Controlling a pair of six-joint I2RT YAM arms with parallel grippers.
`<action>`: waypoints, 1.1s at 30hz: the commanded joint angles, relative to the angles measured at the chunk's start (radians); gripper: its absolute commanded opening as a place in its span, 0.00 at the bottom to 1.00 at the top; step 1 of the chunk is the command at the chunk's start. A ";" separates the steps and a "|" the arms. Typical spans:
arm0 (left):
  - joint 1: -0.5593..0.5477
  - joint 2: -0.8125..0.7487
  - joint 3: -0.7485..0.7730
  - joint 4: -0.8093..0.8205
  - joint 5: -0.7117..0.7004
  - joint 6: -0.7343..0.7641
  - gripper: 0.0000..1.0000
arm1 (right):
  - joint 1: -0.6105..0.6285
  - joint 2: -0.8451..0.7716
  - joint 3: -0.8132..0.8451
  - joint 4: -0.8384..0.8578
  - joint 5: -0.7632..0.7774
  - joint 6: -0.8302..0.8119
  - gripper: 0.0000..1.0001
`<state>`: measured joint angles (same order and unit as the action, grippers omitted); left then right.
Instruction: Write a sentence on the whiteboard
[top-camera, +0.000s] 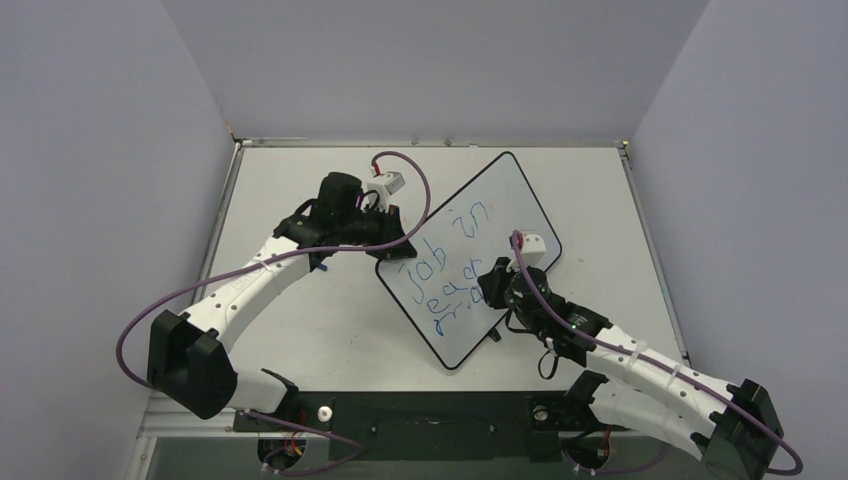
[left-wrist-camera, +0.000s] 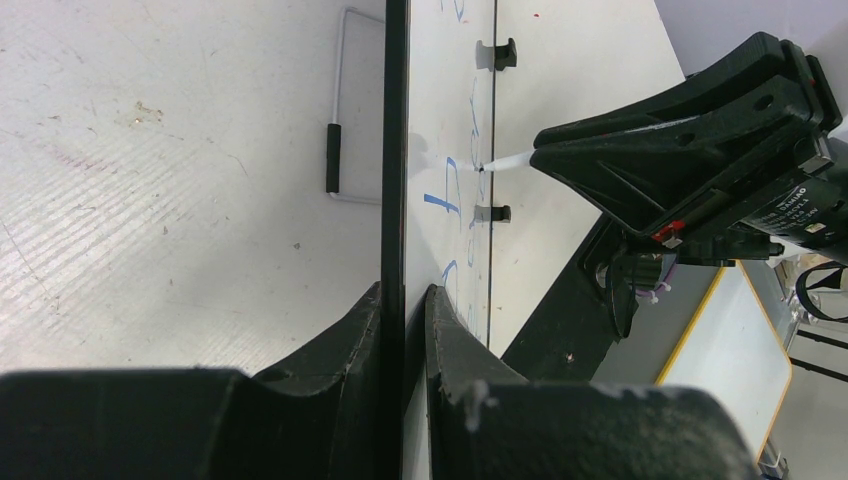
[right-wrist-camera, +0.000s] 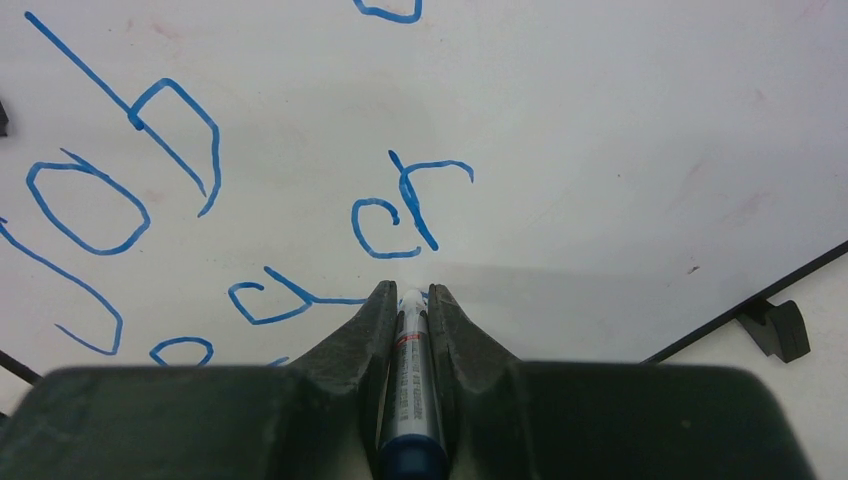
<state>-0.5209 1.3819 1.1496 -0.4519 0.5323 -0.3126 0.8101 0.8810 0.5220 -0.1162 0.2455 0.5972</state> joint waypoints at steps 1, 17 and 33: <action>-0.007 -0.011 -0.021 -0.051 -0.115 0.089 0.00 | -0.007 -0.040 0.034 0.028 -0.016 -0.004 0.00; -0.007 -0.010 -0.022 -0.046 -0.114 0.088 0.00 | -0.149 -0.155 -0.074 0.146 -0.099 -0.048 0.00; -0.007 -0.005 -0.024 -0.038 -0.111 0.086 0.00 | -0.398 -0.294 -0.308 0.392 -0.377 0.152 0.00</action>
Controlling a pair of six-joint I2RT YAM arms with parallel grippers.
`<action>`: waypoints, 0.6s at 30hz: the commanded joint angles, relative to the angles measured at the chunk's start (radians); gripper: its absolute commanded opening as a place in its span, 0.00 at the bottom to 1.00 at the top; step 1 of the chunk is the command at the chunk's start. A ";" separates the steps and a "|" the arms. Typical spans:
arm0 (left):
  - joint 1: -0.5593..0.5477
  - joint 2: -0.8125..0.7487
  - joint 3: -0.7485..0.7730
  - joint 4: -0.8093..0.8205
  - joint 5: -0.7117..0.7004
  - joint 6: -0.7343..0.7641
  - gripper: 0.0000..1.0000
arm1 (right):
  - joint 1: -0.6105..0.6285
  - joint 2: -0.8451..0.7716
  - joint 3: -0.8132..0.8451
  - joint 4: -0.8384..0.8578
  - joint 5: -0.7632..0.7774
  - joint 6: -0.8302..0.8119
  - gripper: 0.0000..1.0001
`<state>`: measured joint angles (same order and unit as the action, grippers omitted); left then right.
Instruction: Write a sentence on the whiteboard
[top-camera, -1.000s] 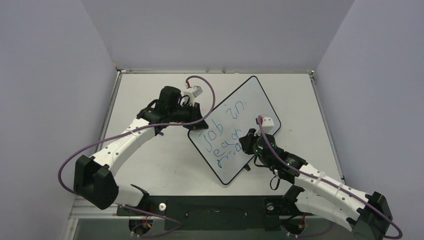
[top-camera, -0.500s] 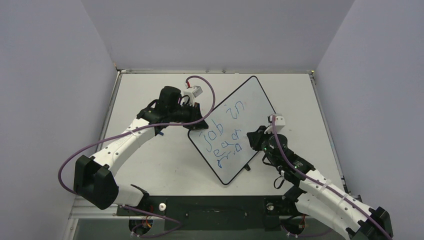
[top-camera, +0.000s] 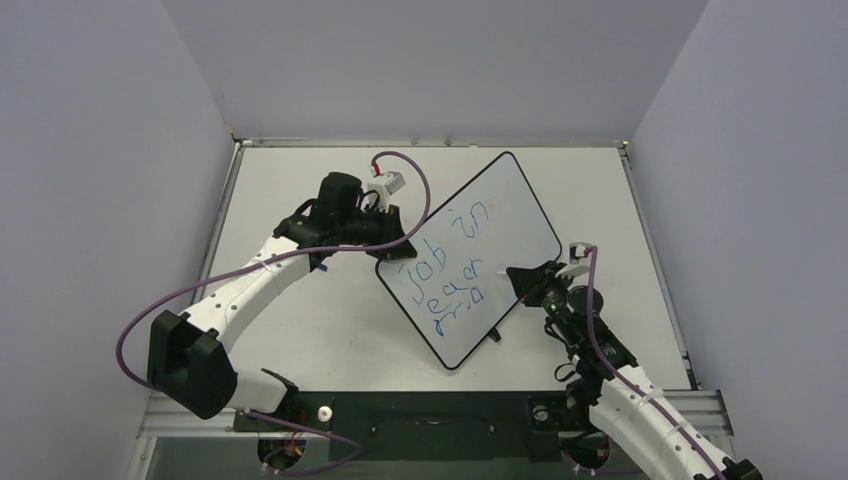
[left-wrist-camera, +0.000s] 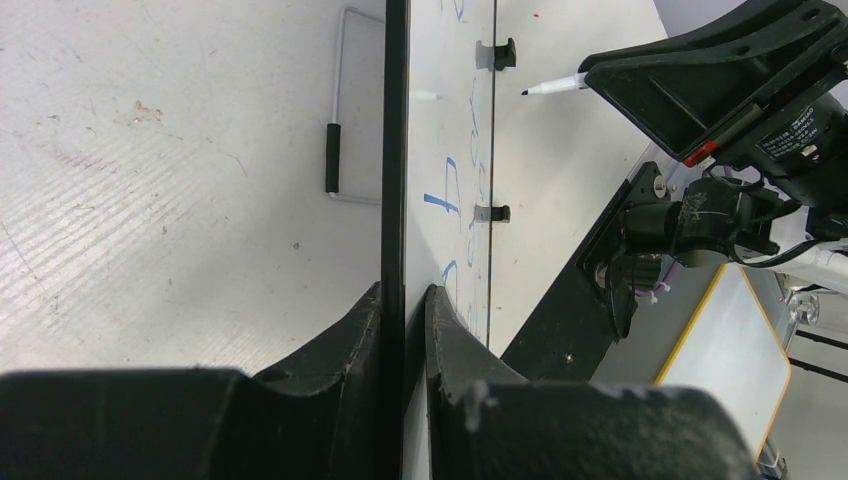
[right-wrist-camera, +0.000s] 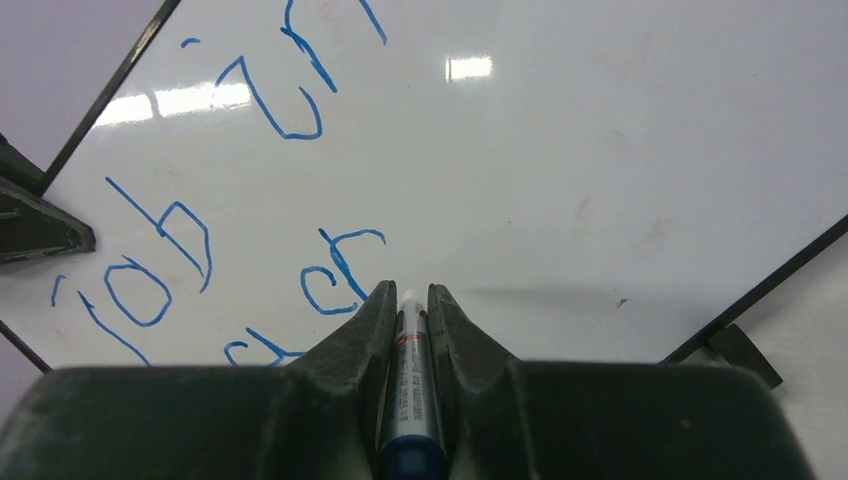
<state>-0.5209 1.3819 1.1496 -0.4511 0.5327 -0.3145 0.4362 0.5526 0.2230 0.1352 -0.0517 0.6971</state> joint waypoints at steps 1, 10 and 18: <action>-0.007 -0.006 -0.024 -0.039 -0.111 0.088 0.00 | -0.026 0.043 -0.010 0.162 -0.085 0.059 0.00; -0.007 -0.009 -0.027 -0.038 -0.111 0.087 0.00 | -0.037 0.120 -0.005 0.233 -0.123 0.069 0.00; -0.007 -0.008 -0.027 -0.039 -0.111 0.087 0.00 | -0.039 0.163 -0.007 0.267 -0.140 0.071 0.00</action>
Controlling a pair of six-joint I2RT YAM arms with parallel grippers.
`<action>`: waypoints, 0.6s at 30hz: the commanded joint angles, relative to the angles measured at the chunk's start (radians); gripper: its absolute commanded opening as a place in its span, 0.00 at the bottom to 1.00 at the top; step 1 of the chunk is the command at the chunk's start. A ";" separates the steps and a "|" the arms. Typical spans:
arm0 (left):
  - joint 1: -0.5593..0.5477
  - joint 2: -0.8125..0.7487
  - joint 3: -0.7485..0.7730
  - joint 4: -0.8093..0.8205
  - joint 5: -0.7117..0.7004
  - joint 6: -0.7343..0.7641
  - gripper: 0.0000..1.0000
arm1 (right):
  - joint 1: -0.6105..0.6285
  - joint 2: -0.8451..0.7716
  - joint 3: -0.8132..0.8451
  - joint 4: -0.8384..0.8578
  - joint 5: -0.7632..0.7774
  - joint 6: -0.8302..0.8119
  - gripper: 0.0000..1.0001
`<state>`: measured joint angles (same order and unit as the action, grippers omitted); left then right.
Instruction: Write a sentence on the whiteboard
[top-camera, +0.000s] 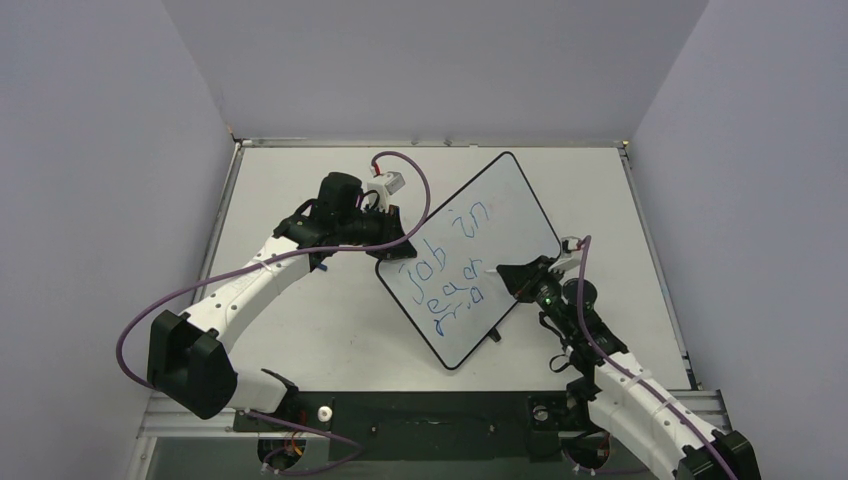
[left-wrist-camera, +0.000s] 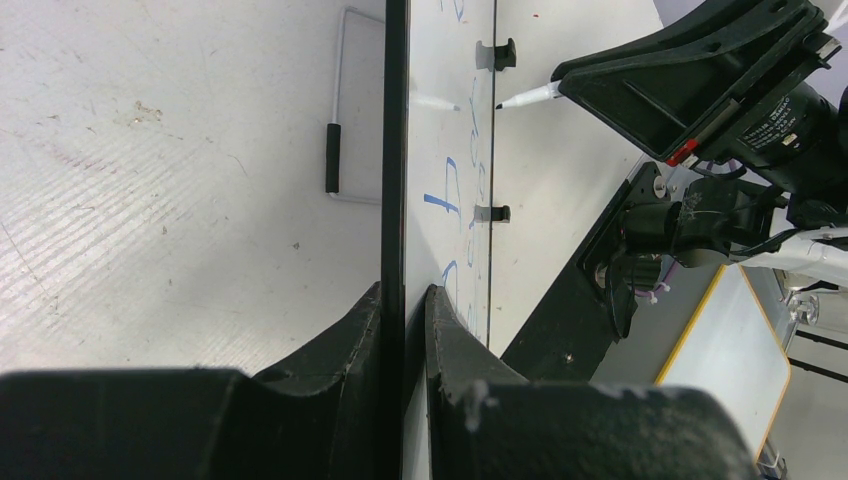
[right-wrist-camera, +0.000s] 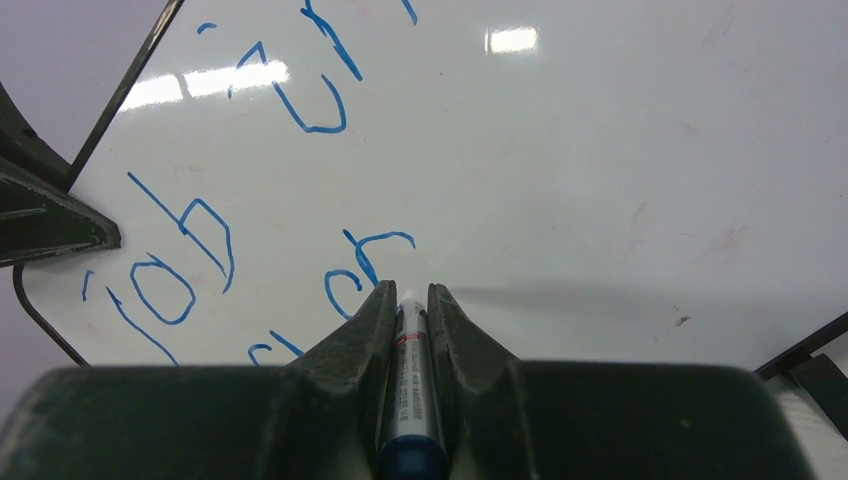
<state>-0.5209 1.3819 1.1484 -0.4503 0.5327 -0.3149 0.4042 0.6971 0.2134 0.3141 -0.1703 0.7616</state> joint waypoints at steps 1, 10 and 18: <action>-0.007 -0.008 -0.026 -0.039 -0.111 0.088 0.00 | -0.009 0.024 0.002 0.089 -0.021 0.007 0.00; -0.007 -0.009 -0.025 -0.042 -0.111 0.088 0.00 | -0.012 0.054 -0.012 0.106 -0.026 0.002 0.00; -0.007 -0.009 -0.022 -0.043 -0.111 0.088 0.00 | -0.013 0.068 -0.044 0.083 -0.014 -0.011 0.00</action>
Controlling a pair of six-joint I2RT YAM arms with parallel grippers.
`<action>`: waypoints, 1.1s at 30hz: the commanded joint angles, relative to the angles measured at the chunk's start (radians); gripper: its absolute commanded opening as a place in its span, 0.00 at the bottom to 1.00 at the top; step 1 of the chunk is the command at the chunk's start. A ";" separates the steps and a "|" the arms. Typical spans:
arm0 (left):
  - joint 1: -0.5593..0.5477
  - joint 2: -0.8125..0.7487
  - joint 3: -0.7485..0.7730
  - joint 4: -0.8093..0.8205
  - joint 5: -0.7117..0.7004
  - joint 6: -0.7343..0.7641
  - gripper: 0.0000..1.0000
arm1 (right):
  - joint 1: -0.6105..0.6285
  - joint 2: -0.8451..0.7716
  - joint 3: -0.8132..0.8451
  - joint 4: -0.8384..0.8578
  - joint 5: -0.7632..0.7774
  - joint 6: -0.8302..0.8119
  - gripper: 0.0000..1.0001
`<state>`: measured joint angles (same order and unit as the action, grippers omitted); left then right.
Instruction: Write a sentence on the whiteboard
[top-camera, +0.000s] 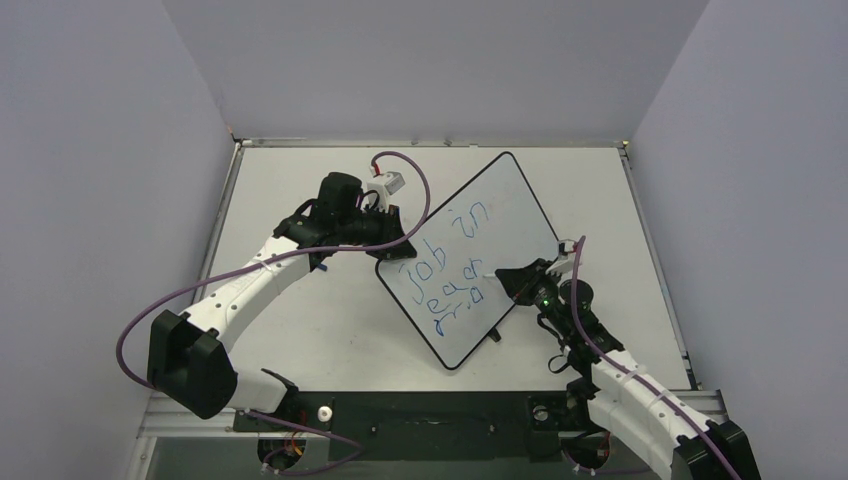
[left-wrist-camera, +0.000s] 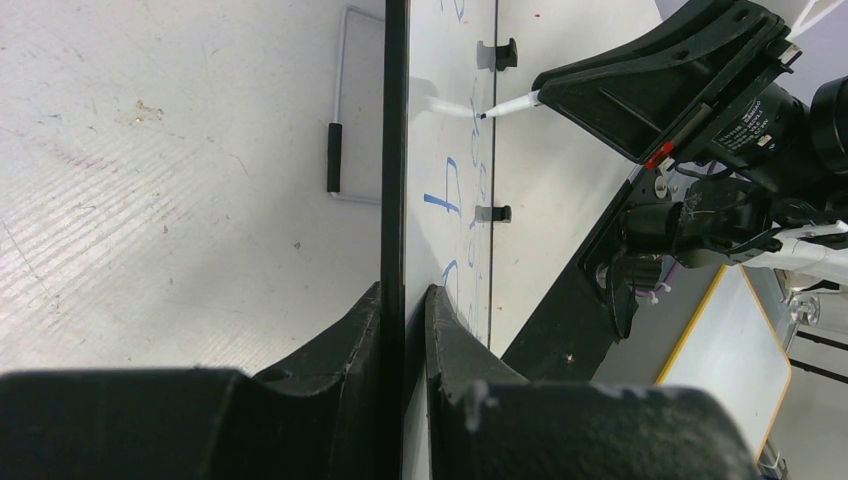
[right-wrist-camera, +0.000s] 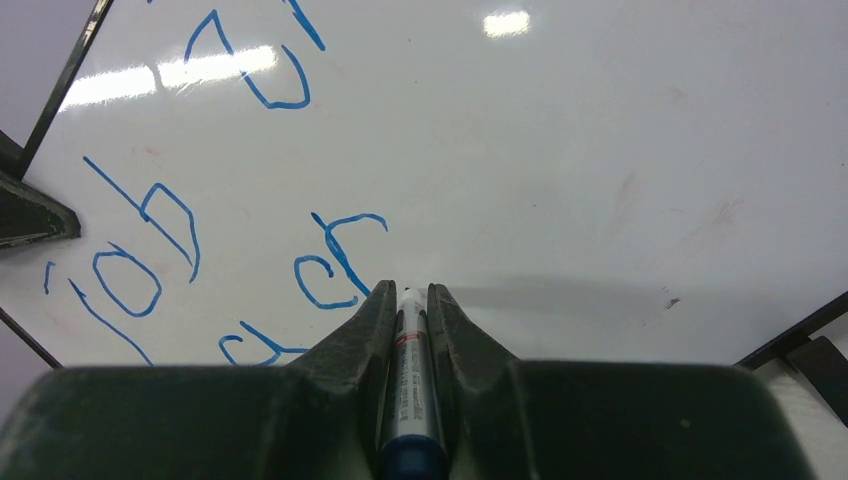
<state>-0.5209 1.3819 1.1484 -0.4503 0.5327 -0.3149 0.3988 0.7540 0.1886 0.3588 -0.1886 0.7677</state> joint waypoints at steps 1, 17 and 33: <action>-0.007 -0.008 -0.021 -0.043 -0.112 0.088 0.00 | -0.008 0.013 -0.020 0.032 0.006 -0.020 0.00; -0.007 -0.010 -0.017 -0.048 -0.114 0.089 0.00 | -0.009 -0.090 -0.065 -0.142 0.037 -0.015 0.00; -0.007 -0.007 -0.020 -0.045 -0.114 0.089 0.00 | -0.009 -0.042 0.022 -0.126 0.027 -0.020 0.00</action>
<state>-0.5209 1.3819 1.1477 -0.4507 0.5316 -0.3149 0.3931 0.6724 0.1585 0.2295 -0.1658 0.7681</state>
